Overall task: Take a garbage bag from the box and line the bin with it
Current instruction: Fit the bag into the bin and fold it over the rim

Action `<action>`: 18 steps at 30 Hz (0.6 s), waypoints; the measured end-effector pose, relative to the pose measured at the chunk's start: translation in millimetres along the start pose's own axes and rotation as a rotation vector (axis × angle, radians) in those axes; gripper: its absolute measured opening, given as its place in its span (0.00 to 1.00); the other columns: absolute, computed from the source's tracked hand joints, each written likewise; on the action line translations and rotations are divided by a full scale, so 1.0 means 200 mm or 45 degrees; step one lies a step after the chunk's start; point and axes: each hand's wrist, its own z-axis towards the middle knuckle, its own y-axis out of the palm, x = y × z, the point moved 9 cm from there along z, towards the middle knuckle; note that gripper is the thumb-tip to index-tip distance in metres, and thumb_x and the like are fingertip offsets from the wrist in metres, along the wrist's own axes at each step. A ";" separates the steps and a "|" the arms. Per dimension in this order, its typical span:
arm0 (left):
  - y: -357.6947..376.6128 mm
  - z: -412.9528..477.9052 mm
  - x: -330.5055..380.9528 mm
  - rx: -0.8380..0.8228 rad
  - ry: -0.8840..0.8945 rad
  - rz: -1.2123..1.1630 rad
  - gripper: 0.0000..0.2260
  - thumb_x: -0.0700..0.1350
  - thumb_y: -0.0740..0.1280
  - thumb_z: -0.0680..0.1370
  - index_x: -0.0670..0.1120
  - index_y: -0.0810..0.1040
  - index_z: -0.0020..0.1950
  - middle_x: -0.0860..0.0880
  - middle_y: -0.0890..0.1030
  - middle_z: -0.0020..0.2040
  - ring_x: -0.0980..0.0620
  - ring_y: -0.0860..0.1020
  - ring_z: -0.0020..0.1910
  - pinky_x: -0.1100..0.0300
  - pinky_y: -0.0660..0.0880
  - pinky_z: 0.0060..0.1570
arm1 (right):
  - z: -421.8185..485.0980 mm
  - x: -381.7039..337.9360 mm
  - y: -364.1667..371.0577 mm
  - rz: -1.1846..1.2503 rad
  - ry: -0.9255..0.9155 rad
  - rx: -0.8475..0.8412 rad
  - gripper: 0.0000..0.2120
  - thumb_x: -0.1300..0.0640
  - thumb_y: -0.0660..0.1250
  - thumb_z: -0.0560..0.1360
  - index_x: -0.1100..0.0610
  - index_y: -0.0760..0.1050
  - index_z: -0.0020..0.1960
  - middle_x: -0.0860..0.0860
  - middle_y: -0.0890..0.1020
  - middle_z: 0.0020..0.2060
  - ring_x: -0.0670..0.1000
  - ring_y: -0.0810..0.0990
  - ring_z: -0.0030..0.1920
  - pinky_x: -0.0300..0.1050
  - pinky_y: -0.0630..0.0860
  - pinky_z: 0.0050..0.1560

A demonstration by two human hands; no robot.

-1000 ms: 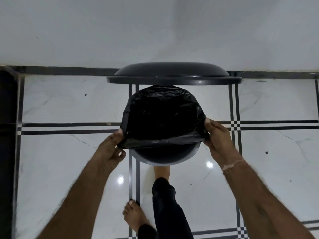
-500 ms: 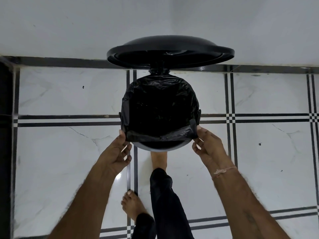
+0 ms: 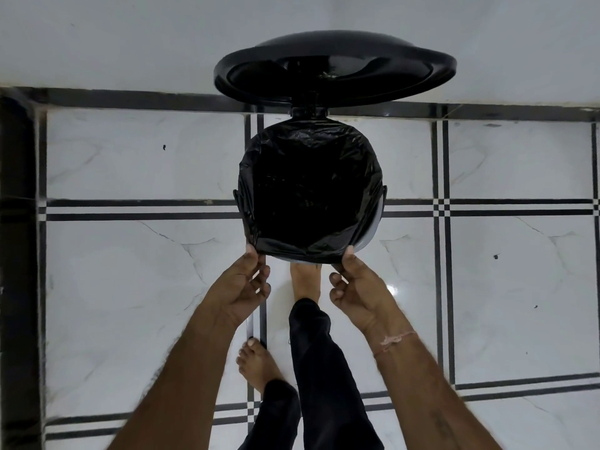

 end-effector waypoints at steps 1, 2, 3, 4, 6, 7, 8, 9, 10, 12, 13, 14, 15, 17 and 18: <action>0.00 0.00 -0.01 0.009 0.000 -0.029 0.10 0.53 0.69 0.81 0.48 0.80 0.48 0.53 0.80 0.41 0.55 0.77 0.40 0.60 0.72 0.37 | -0.01 0.03 0.00 0.034 0.001 0.008 0.10 0.47 0.71 0.80 0.54 0.82 0.51 0.47 0.84 0.39 0.46 0.76 0.33 0.37 0.68 0.27; 0.00 0.01 -0.02 0.018 0.001 -0.058 0.09 0.53 0.68 0.82 0.47 0.80 0.48 0.53 0.80 0.42 0.55 0.77 0.40 0.61 0.73 0.34 | -0.01 0.05 0.00 0.067 0.004 0.017 0.10 0.47 0.71 0.80 0.54 0.81 0.51 0.47 0.84 0.39 0.46 0.76 0.34 0.37 0.69 0.27; 0.01 0.01 -0.03 0.025 0.003 -0.089 0.10 0.52 0.67 0.82 0.47 0.79 0.48 0.53 0.79 0.43 0.55 0.77 0.40 0.63 0.74 0.31 | -0.01 0.07 0.01 0.103 0.005 0.026 0.11 0.47 0.70 0.80 0.55 0.82 0.51 0.47 0.84 0.40 0.47 0.78 0.35 0.37 0.70 0.27; 0.01 0.02 -0.04 0.033 -0.001 -0.127 0.10 0.52 0.67 0.83 0.47 0.79 0.48 0.52 0.78 0.43 0.55 0.76 0.40 0.64 0.74 0.28 | -0.01 0.09 0.01 0.146 0.001 0.031 0.11 0.48 0.70 0.80 0.55 0.81 0.51 0.48 0.84 0.41 0.48 0.80 0.36 0.37 0.72 0.27; 0.03 0.04 -0.06 0.041 -0.018 -0.212 0.10 0.51 0.66 0.84 0.46 0.78 0.48 0.52 0.77 0.42 0.56 0.75 0.39 0.66 0.73 0.26 | -0.01 0.11 0.03 0.257 -0.026 0.025 0.10 0.50 0.67 0.82 0.57 0.80 0.53 0.51 0.85 0.45 0.51 0.83 0.43 0.37 0.74 0.28; 0.04 0.05 -0.07 0.039 -0.021 -0.246 0.10 0.51 0.65 0.84 0.47 0.78 0.48 0.53 0.76 0.42 0.57 0.74 0.39 0.67 0.72 0.25 | -0.01 0.11 0.04 0.314 -0.050 0.016 0.11 0.50 0.66 0.83 0.58 0.80 0.54 0.52 0.85 0.47 0.52 0.84 0.46 0.37 0.76 0.28; 0.05 0.06 -0.07 0.040 -0.020 -0.274 0.09 0.50 0.64 0.85 0.48 0.78 0.48 0.53 0.77 0.42 0.57 0.73 0.38 0.68 0.71 0.24 | 0.00 0.11 0.06 0.363 -0.079 0.004 0.11 0.51 0.65 0.84 0.58 0.79 0.55 0.53 0.85 0.48 0.52 0.84 0.47 0.37 0.77 0.28; 0.06 0.08 -0.08 0.043 -0.015 -0.304 0.09 0.50 0.64 0.85 0.48 0.79 0.49 0.53 0.77 0.43 0.58 0.73 0.37 0.69 0.70 0.23 | 0.01 0.12 0.06 0.396 -0.113 -0.001 0.11 0.51 0.64 0.84 0.58 0.80 0.55 0.53 0.86 0.47 0.50 0.84 0.46 0.37 0.77 0.28; 0.07 0.10 -0.08 0.045 -0.009 -0.335 0.08 0.49 0.64 0.85 0.49 0.79 0.49 0.54 0.78 0.43 0.58 0.74 0.35 0.69 0.69 0.23 | 0.03 0.13 0.06 0.418 -0.145 0.009 0.12 0.51 0.63 0.84 0.58 0.80 0.54 0.52 0.86 0.45 0.49 0.84 0.43 0.35 0.77 0.29; 0.09 0.13 -0.09 0.034 0.005 -0.390 0.08 0.49 0.63 0.85 0.49 0.79 0.51 0.54 0.80 0.44 0.59 0.76 0.31 0.69 0.69 0.23 | 0.07 0.15 0.03 0.457 -0.191 0.062 0.12 0.51 0.62 0.85 0.57 0.80 0.52 0.50 0.85 0.42 0.48 0.80 0.41 0.34 0.74 0.28; 0.09 0.14 -0.10 0.024 0.010 -0.417 0.08 0.49 0.63 0.85 0.49 0.79 0.51 0.54 0.81 0.43 0.59 0.76 0.29 0.69 0.69 0.23 | 0.09 0.16 0.02 0.483 -0.201 0.083 0.12 0.51 0.62 0.85 0.57 0.80 0.51 0.50 0.83 0.42 0.48 0.77 0.41 0.33 0.74 0.28; 0.09 0.16 -0.11 0.015 0.011 -0.444 0.08 0.49 0.63 0.85 0.49 0.79 0.51 0.54 0.82 0.42 0.59 0.77 0.28 0.69 0.69 0.23 | 0.12 0.18 0.01 0.517 -0.199 0.095 0.12 0.51 0.62 0.85 0.57 0.79 0.51 0.51 0.82 0.43 0.48 0.76 0.41 0.33 0.74 0.30; 0.10 0.17 -0.11 0.006 0.011 -0.468 0.08 0.49 0.63 0.85 0.48 0.79 0.51 0.54 0.82 0.40 0.59 0.77 0.26 0.68 0.69 0.22 | 0.15 0.20 0.01 0.545 -0.169 0.088 0.12 0.50 0.62 0.85 0.56 0.79 0.51 0.50 0.81 0.44 0.47 0.76 0.42 0.33 0.76 0.35; 0.09 0.19 -0.12 0.015 0.000 -0.490 0.08 0.48 0.63 0.86 0.48 0.79 0.49 0.54 0.82 0.38 0.60 0.76 0.25 0.69 0.69 0.21 | 0.19 0.26 0.04 0.580 -0.065 0.051 0.13 0.46 0.60 0.85 0.54 0.77 0.53 0.49 0.79 0.48 0.46 0.77 0.45 0.35 0.76 0.53; 0.09 0.21 -0.12 0.029 -0.013 -0.483 0.08 0.46 0.63 0.86 0.47 0.78 0.49 0.53 0.81 0.38 0.60 0.75 0.24 0.69 0.68 0.21 | 0.19 0.26 0.04 0.596 -0.037 0.062 0.13 0.46 0.61 0.85 0.55 0.76 0.53 0.49 0.79 0.48 0.46 0.78 0.44 0.37 0.75 0.57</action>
